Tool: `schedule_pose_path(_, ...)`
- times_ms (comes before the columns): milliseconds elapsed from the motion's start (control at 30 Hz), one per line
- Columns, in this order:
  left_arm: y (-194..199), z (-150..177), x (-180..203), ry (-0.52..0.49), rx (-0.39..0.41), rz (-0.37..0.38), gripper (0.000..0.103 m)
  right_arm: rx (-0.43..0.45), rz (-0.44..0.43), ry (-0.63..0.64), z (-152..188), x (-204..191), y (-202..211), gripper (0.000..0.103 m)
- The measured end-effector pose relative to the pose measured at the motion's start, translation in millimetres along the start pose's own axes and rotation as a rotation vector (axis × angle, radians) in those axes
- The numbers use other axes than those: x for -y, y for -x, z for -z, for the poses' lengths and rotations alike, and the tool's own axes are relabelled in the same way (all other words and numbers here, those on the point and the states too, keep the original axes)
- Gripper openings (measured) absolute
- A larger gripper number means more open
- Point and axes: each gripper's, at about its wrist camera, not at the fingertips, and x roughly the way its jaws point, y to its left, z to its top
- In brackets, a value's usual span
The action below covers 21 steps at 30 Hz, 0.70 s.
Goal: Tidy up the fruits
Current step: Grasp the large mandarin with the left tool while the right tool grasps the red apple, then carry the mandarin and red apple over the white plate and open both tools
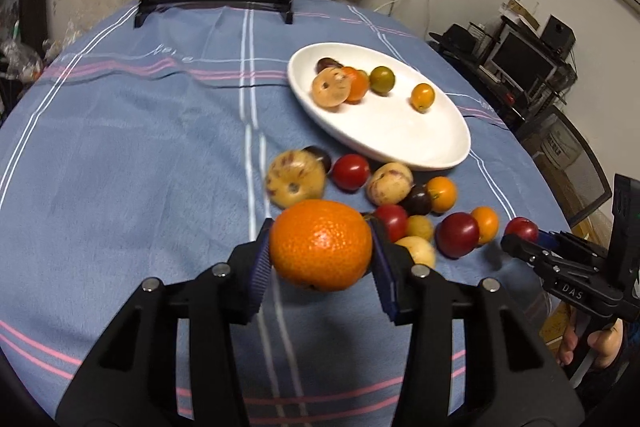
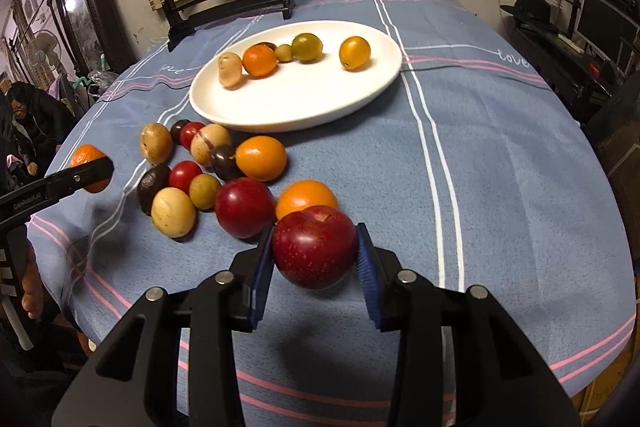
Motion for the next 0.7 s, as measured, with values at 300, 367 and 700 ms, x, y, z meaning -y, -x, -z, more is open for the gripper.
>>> schedule_pose_path(300, -23.2, -54.2, 34.5, -0.091, -0.026, 0.049, 0.046, 0.018, -0.017, 0.017, -26.2, -2.8, -4.1, 0.040)
schedule_pose_path(367, -30.2, -73.8, 43.5, -0.112, -0.023, 0.046, 0.046, 0.030, -0.012, 0.029, -40.0, -4.1, -8.3, 0.040)
schedule_pose_path(700, -105.8, -180.8, 56.7, -0.085, -0.052, -0.006, 0.046, 0.019, -0.015, 0.072, -142.0, -2.1, -66.2, 0.040)
